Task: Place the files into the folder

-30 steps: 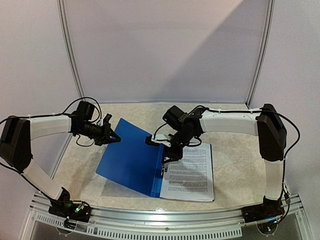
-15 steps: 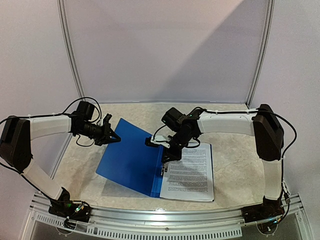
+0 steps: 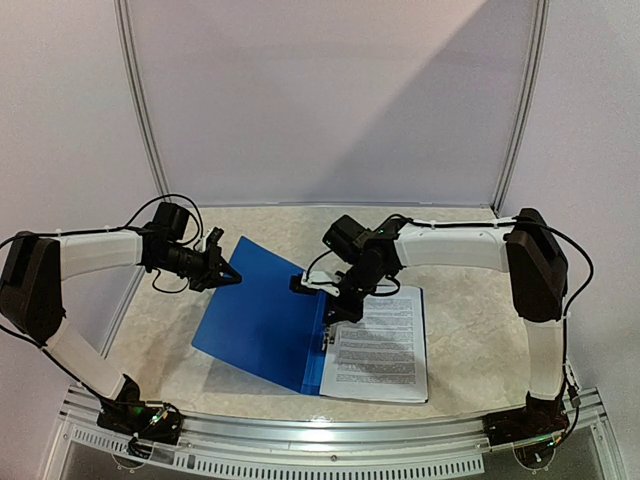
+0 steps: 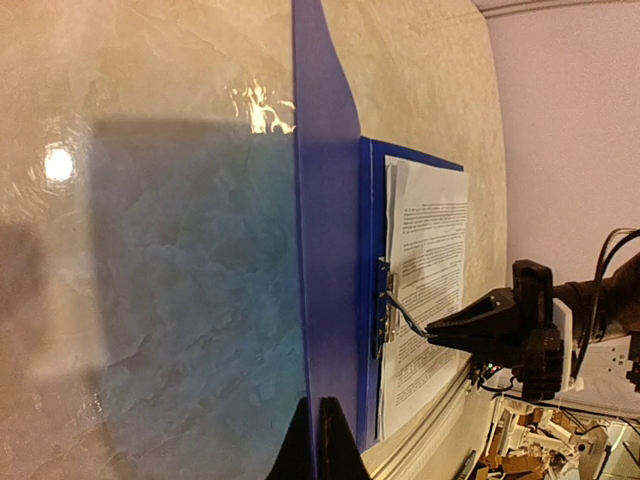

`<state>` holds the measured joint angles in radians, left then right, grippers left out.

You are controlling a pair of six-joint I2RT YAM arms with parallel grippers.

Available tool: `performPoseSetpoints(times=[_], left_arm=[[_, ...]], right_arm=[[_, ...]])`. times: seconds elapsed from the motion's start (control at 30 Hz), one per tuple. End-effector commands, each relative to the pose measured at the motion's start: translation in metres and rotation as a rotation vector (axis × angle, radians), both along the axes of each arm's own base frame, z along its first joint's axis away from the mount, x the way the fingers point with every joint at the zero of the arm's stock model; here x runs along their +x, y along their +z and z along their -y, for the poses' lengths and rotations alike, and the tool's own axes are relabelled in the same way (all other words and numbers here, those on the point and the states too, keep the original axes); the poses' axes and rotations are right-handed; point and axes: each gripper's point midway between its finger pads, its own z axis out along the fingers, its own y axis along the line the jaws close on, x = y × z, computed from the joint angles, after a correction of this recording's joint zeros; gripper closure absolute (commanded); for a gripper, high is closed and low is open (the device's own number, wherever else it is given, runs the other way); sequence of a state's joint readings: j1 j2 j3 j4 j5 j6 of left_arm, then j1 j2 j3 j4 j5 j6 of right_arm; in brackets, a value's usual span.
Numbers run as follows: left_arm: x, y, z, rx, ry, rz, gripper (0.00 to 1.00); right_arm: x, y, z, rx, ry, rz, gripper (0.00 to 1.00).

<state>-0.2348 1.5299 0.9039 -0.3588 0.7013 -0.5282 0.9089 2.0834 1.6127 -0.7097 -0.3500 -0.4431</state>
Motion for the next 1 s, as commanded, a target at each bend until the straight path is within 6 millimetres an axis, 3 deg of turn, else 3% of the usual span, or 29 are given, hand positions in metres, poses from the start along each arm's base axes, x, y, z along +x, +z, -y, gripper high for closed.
performPoseSetpoints(times=[0.0, 0.2, 0.33, 0.47, 0.67, 0.97], left_arm=[[0.005, 0.005, -0.004, 0.001, 0.017, 0.025, 1.00], [0.005, 0.004, -0.005, 0.003, 0.018, 0.022, 1.00], [0.005, 0.003, -0.005, 0.004, 0.018, 0.019, 1.00], [0.006, 0.002, -0.006, 0.008, 0.019, 0.019, 1.00], [0.006, 0.000, -0.007, 0.012, 0.022, 0.013, 1.00], [0.006, -0.004, -0.006, 0.003, 0.024, -0.005, 1.00]], right_arm=[[0.001, 0.006, -0.002, 0.002, -0.001, 0.016, 0.95], [-0.005, 0.002, 0.000, -0.014, 0.005, 0.007, 0.98], [-0.020, -0.008, 0.004, -0.048, 0.052, 0.026, 0.98], [-0.031, -0.026, 0.010, -0.115, 0.099, 0.044, 0.98], [-0.041, -0.069, 0.036, -0.259, 0.172, 0.060, 0.98], [-0.052, -0.097, 0.046, -0.360, 0.230, 0.122, 0.98]])
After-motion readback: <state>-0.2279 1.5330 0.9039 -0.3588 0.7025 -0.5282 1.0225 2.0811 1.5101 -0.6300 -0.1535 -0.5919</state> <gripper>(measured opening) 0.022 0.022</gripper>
